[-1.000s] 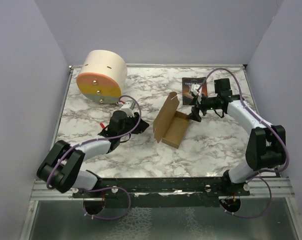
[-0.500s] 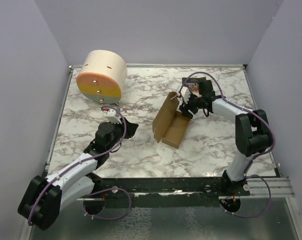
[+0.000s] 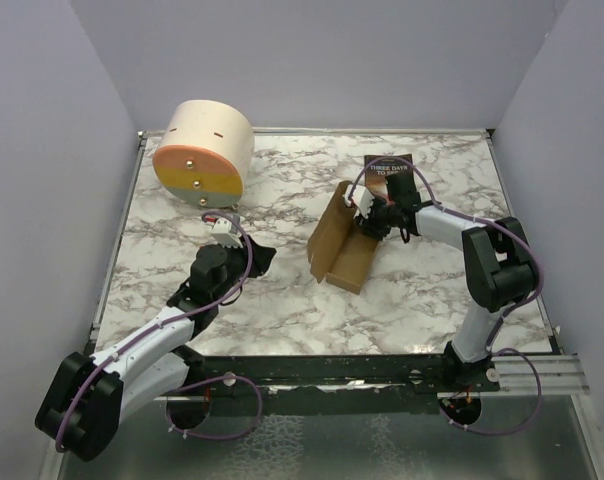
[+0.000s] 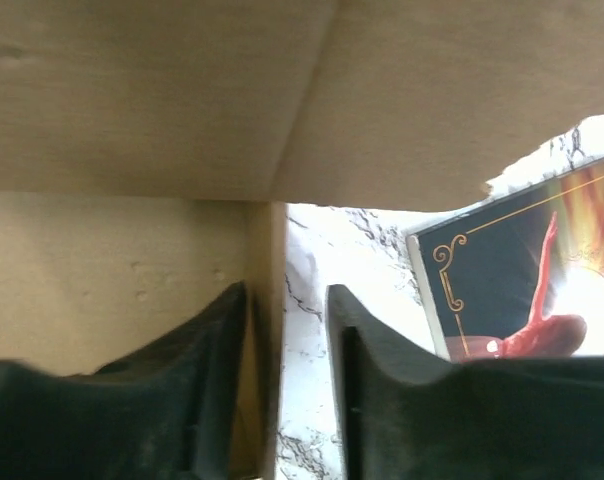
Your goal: Fold the paper box
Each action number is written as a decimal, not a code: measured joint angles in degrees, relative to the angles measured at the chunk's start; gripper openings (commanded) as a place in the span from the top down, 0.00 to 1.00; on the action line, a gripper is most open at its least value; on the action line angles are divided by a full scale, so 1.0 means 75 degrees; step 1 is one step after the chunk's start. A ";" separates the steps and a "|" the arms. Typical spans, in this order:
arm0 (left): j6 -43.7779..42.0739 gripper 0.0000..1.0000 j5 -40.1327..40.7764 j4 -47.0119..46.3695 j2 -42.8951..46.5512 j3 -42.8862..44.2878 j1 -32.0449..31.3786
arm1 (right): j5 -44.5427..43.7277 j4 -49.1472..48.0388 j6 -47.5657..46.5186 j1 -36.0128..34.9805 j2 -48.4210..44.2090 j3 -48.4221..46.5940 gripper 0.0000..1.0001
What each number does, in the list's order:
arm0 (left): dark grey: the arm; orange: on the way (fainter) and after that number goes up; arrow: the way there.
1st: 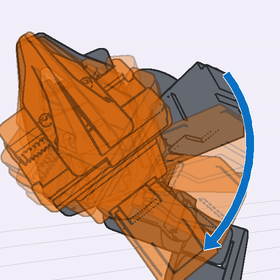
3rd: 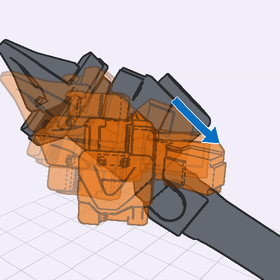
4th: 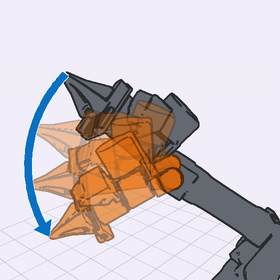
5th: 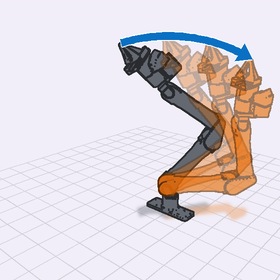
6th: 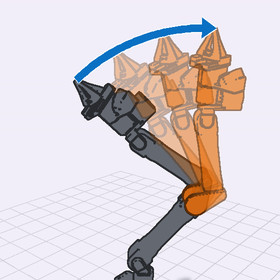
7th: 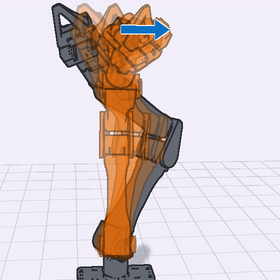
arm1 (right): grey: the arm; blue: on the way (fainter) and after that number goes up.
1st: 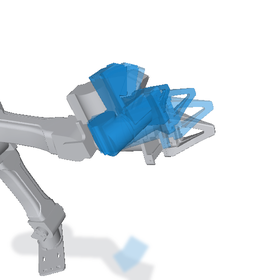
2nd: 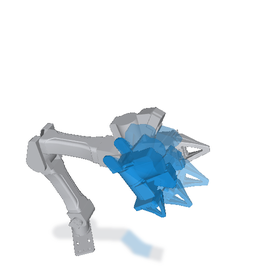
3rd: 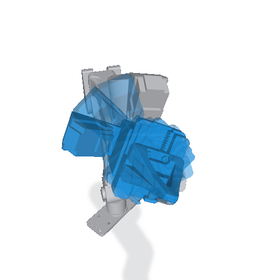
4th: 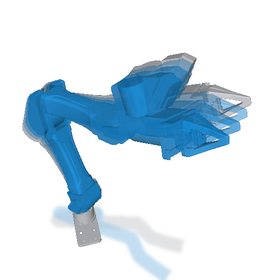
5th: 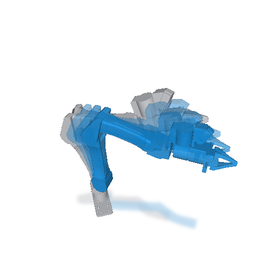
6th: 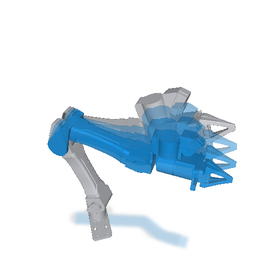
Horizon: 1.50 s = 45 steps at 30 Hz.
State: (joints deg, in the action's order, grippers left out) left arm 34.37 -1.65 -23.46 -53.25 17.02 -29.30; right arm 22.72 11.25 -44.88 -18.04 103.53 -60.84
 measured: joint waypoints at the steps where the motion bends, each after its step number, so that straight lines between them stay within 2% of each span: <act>1: 0.0000 0.67 0.0000 0.0000 0.0000 0.0000 0.0000 | -0.0032 -0.0032 -0.0029 -0.0006 0.0000 0.0012 0.77; 7: 0.0026 0.67 0.0000 0.0000 0.0050 -0.0009 0.0000 | -0.0172 -0.0248 0.0023 -0.0052 0.0000 0.0038 0.95; 12: 0.0052 0.67 0.0000 0.0000 0.0050 -0.0020 0.0000 | -0.0192 -0.0391 0.0219 -0.0050 -0.0003 0.0122 0.95; 14: 0.0052 0.67 0.0000 0.0006 0.0050 -0.0020 0.0000 | -0.0192 -0.0393 0.0294 -0.0052 -0.0003 0.0122 0.89; 16: 0.0052 0.66 0.0000 0.0023 0.0050 -0.0020 0.0000 | -0.0189 -0.0382 0.0399 -0.0050 -0.0003 0.0122 0.76; 19: 0.0035 0.58 0.0029 0.0227 0.0070 -0.0020 0.0000 | -0.0192 -0.0332 0.0510 -0.0052 -0.0003 0.0122 0.63; 23: -0.0026 0.47 0.0189 0.0702 0.0184 0.0023 0.0015 | -0.0175 -0.0192 0.0606 -0.0052 -0.0020 0.0122 0.54; 30: 0.0184 0.46 0.0807 0.2148 0.0542 0.0242 0.0099 | 0.0125 0.0111 0.0836 0.0041 -0.0557 0.0122 0.37; 34: 0.0539 0.47 0.1515 0.3246 0.0501 0.0484 0.0114 | 0.0490 0.0213 0.0956 0.0160 -0.1026 0.0175 0.32; 39: 0.0950 0.47 0.2585 0.4339 0.0041 0.0705 0.0172 | 0.1023 0.0414 0.1026 0.0309 -0.1547 0.0312 0.30; 45: 0.1005 0.47 0.3124 0.4750 -0.0635 0.0819 0.0787 | 0.1967 0.0819 0.1183 0.0539 -0.2133 0.0306 0.30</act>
State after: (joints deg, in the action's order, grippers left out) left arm 41.91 21.78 12.16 -58.02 23.16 -23.40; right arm 37.47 17.39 -36.01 -14.00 87.53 -58.54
